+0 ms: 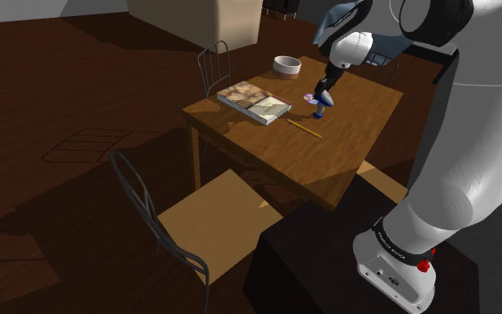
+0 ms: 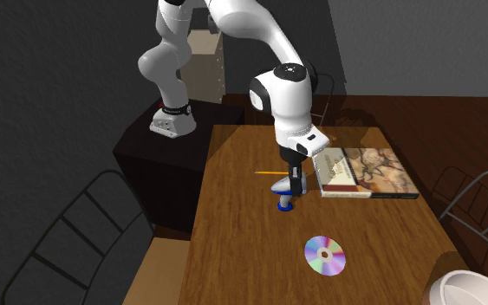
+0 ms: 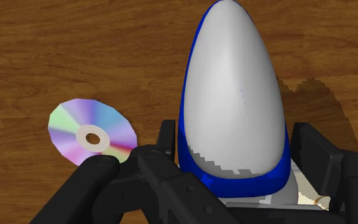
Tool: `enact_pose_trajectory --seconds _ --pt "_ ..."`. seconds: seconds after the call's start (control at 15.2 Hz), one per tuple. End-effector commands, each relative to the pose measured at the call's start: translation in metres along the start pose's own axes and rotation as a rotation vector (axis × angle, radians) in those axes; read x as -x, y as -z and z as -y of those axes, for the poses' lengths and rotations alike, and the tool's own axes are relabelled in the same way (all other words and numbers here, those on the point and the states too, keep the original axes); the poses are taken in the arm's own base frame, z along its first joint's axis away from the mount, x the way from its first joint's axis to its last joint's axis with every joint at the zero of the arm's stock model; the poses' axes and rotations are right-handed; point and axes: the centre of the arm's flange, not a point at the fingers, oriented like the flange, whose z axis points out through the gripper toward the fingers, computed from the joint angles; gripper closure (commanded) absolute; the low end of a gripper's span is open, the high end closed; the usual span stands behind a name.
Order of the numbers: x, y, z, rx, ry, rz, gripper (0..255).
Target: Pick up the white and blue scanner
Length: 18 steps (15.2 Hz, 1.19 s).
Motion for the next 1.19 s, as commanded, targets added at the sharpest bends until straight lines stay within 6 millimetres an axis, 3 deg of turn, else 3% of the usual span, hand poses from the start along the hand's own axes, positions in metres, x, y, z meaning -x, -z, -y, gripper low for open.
enact_pose_trajectory --seconds 0.0,0.33,1.12 --pt "0.001 -0.001 0.0 0.0 -0.001 0.002 255" --pt "0.001 -0.001 0.0 0.0 -0.001 0.002 255" --pt "-0.011 0.061 -0.004 0.0 -0.001 0.002 255"
